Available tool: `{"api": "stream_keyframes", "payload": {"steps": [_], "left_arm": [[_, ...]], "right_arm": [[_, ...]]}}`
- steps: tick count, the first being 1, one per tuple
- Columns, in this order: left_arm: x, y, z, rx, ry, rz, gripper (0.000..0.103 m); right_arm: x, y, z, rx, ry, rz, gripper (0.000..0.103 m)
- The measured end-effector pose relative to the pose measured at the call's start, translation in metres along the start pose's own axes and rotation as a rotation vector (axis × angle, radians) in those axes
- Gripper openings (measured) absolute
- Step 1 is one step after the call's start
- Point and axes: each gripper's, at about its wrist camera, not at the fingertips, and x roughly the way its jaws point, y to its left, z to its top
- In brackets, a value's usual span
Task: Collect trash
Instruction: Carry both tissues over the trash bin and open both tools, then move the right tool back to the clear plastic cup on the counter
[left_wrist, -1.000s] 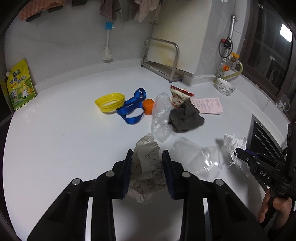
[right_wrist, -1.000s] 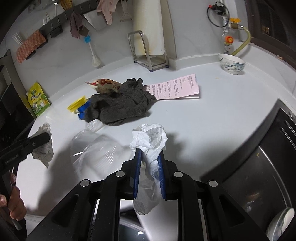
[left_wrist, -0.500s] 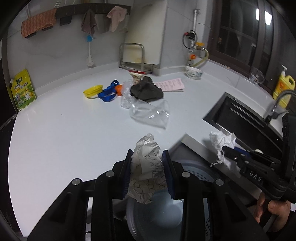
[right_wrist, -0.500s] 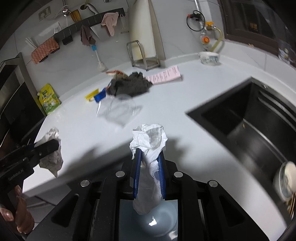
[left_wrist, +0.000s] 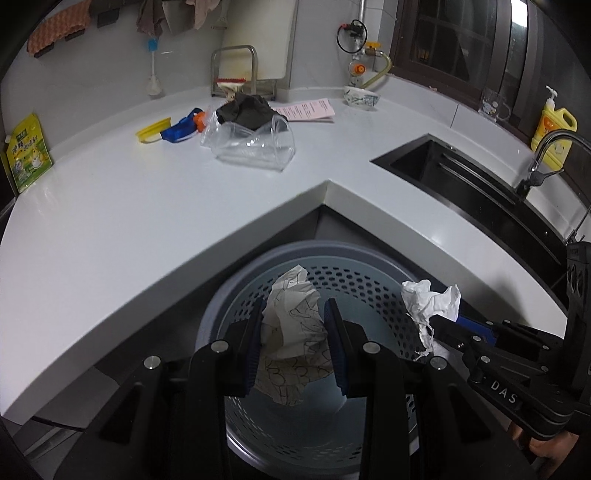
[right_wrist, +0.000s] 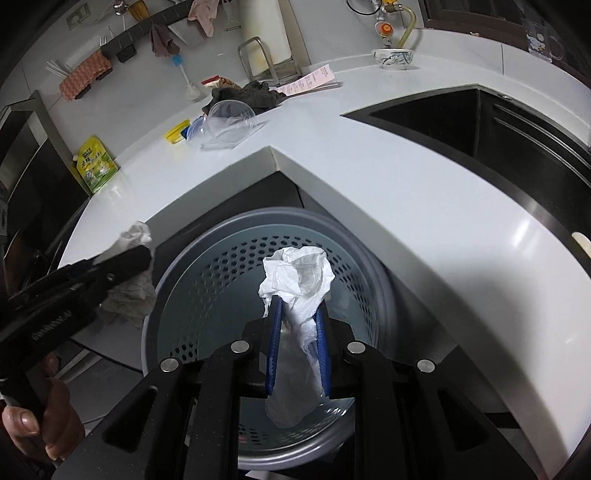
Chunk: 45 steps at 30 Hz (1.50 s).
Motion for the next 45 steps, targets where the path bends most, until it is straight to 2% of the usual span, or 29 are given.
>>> {"api": "stream_keyframes", "payload": {"steps": [4,7,9,10,11,13,16,27,32,38,45], "left_arm": [[0.005,0.002,-0.006,-0.015,0.024,0.0,0.034],[0.006,0.008,-0.009,-0.047,0.029,-0.021,0.043],[0.005,0.011,-0.009,-0.066,0.028,-0.026,0.054],[0.005,0.012,-0.01,-0.069,0.024,-0.018,0.062],[0.003,0.012,-0.01,-0.068,0.018,-0.008,0.065],[0.001,0.012,-0.011,-0.066,0.013,-0.002,0.067],[0.0,0.014,-0.011,-0.071,0.011,0.008,0.071],[-0.004,0.021,-0.011,-0.083,0.006,0.03,0.073],[-0.01,0.024,-0.009,-0.088,-0.012,0.046,0.077],[-0.016,0.038,-0.003,-0.114,-0.018,0.092,0.078],[-0.033,0.055,0.01,-0.119,-0.094,0.148,0.086]], "right_arm": [[0.004,-0.003,-0.005,0.008,0.013,0.008,0.018],[0.006,-0.003,-0.007,0.011,0.018,0.025,0.018],[0.005,-0.002,-0.007,0.01,0.016,0.027,0.021],[0.005,-0.002,-0.006,0.011,0.014,0.029,0.027],[0.004,-0.002,-0.006,0.012,0.012,0.03,0.036],[0.002,-0.002,-0.005,0.011,0.0,0.028,0.048],[-0.002,-0.002,-0.004,0.012,-0.015,0.023,0.049],[-0.002,-0.004,-0.004,0.018,-0.016,0.032,0.049],[-0.006,-0.003,-0.003,0.019,-0.032,0.033,0.049],[-0.007,-0.002,0.004,0.019,-0.051,0.039,0.049],[-0.005,0.005,0.027,0.007,-0.088,0.044,0.05]]}}
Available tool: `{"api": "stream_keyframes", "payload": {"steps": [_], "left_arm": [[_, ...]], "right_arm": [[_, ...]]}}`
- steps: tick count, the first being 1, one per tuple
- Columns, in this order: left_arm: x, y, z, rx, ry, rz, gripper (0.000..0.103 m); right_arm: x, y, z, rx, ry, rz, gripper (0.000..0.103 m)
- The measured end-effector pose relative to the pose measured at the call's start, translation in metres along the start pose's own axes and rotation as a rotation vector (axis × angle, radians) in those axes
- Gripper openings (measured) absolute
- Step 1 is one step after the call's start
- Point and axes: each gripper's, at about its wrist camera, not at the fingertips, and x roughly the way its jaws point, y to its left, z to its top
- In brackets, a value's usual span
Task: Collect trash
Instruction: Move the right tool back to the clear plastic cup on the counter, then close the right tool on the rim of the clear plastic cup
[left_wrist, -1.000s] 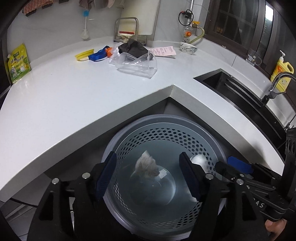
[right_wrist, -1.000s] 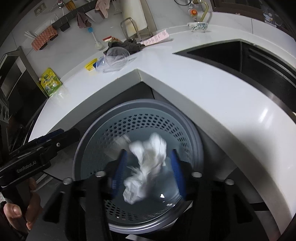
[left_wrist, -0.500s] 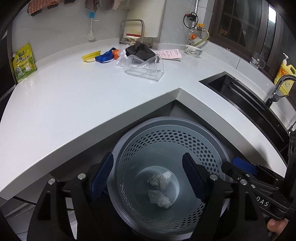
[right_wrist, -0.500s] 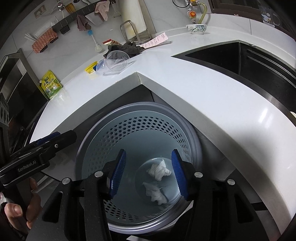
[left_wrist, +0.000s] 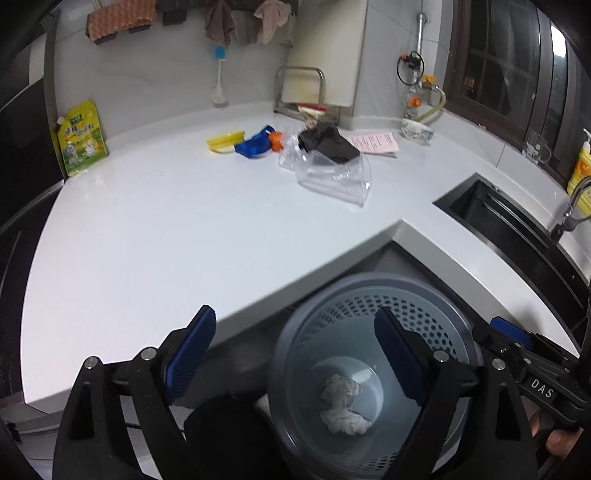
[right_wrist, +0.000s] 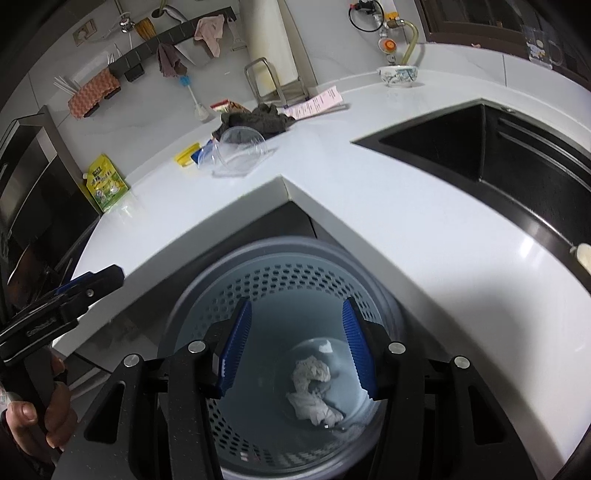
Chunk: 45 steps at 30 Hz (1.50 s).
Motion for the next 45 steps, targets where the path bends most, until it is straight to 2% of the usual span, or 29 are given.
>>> {"api": "stream_keyframes", "payload": {"steps": [11,18,31,45], "left_arm": [[-0.002,0.03,0.033,-0.036,-0.066,0.036,0.09],[0.002,0.052,0.053,-0.055,-0.105,0.069,0.094],[0.036,0.07,0.069,-0.076,-0.068,0.085,0.095],[0.062,0.086,0.09,-0.079,-0.049,0.096,0.095]], "right_arm": [[0.023,0.024,0.054,-0.053,-0.05,0.022,0.06],[0.051,0.049,0.088,-0.114,-0.058,0.048,0.062],[0.119,0.08,0.131,-0.175,-0.037,0.073,0.062],[0.163,0.093,0.15,-0.177,0.014,0.125,0.062]]}}
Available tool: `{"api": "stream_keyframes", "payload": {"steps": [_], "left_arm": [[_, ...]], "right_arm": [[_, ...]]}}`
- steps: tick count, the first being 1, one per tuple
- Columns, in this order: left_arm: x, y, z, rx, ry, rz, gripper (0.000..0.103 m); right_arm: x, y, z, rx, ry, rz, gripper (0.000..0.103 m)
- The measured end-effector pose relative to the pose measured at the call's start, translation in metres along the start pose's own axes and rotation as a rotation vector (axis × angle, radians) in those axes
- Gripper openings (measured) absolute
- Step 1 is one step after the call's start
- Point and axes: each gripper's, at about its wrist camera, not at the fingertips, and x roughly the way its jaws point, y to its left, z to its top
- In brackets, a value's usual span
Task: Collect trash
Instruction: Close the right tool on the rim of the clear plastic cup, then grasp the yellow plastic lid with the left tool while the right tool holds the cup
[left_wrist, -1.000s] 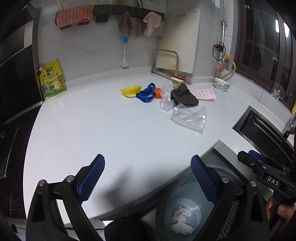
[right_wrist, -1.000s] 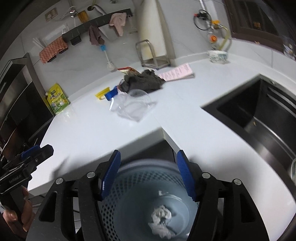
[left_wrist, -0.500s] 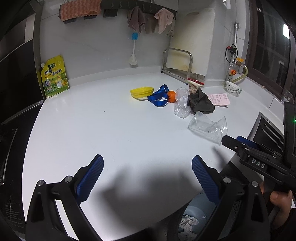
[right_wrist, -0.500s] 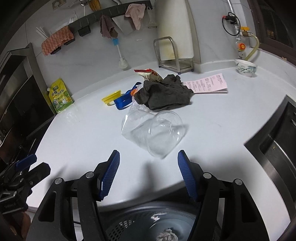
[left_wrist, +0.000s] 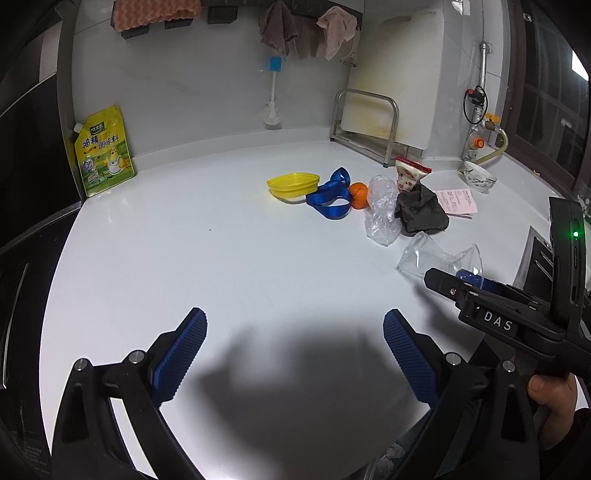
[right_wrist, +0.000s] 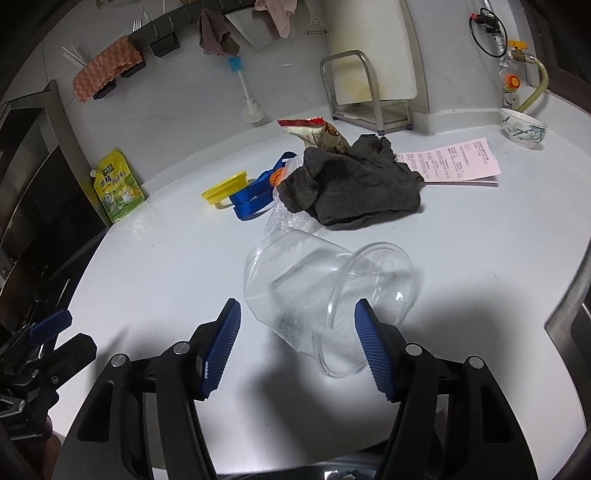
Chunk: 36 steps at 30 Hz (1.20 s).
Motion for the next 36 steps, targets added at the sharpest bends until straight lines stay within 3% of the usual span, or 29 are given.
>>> {"api": "stream_keyframes", "payload": {"steps": [3,9,11,13,21,36], "left_arm": [[0.005,0.002,0.007,0.005,-0.005,0.0,0.095],[0.018,0.01,0.026,-0.022,-0.003,-0.019,0.095],[0.021,0.012,0.033,-0.023,-0.007,-0.02,0.095],[0.026,0.013,0.041,-0.027,-0.008,-0.021,0.095],[0.057,0.022,0.07,-0.094,0.009,0.01,0.095],[0.137,0.012,0.128,-0.172,0.089,0.103,0.095]], "right_arm": [[0.002,0.002,0.004,-0.008,-0.01,0.005,0.06],[0.01,0.003,0.008,-0.007,0.004,0.023,0.033],[0.011,0.004,0.008,-0.014,0.003,0.022,0.017],[0.01,0.003,0.009,-0.015,-0.003,0.022,0.011],[-0.004,-0.003,0.015,-0.041,-0.033,0.016,0.011],[-0.039,-0.061,0.034,-0.021,-0.117,0.041,0.01]]}}
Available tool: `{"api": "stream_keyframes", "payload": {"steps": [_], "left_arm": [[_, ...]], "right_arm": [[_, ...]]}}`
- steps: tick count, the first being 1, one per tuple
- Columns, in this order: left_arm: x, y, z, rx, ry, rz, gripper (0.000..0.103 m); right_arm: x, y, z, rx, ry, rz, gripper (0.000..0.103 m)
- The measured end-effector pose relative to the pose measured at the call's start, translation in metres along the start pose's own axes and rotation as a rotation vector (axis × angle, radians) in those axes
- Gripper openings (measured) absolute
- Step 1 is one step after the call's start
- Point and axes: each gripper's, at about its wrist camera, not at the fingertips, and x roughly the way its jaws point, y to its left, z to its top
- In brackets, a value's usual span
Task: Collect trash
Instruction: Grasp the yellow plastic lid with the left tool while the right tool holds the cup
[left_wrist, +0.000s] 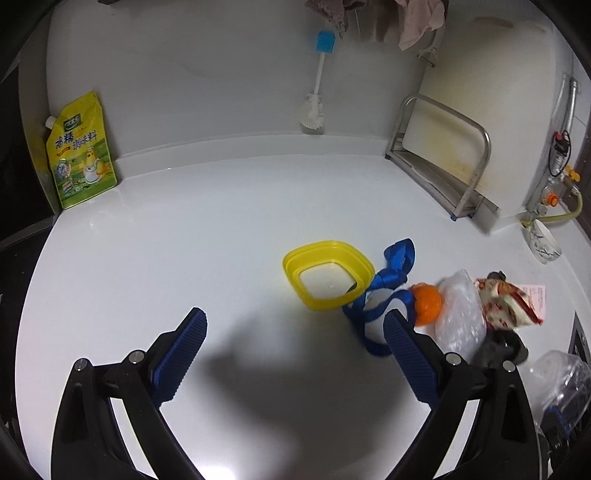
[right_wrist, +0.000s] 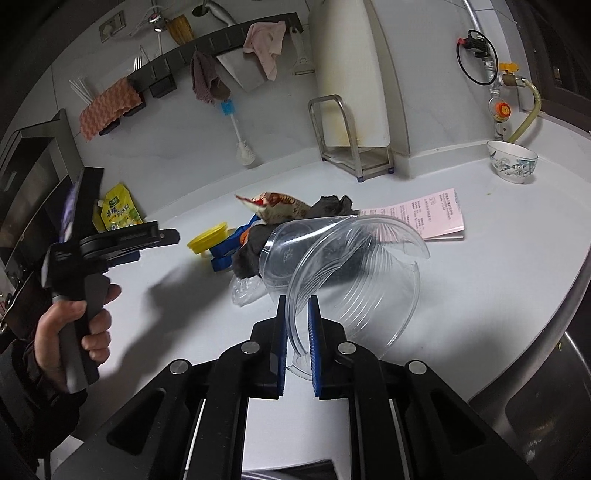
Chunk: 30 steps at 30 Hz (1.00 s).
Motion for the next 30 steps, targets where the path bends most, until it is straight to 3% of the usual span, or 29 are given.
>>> {"api": "stream_keyframes", "payload": {"steps": [10,17,30], "left_arm": [[0.049,-0.007,0.031,-0.085,0.149,0.007,0.095],[0.071,-0.013,0.047,-0.072,0.259,0.046,0.095],[0.098,-0.009,0.057,-0.11,0.371,0.089,0.095]], "right_arm": [[-0.022,-0.022,0.003,0.081,-0.078,0.056,0.01],[-0.029,-0.021,0.003,0.094,-0.107,0.091,0.01],[-0.037,-0.02,0.003,0.109,-0.128,0.116,0.01]]}}
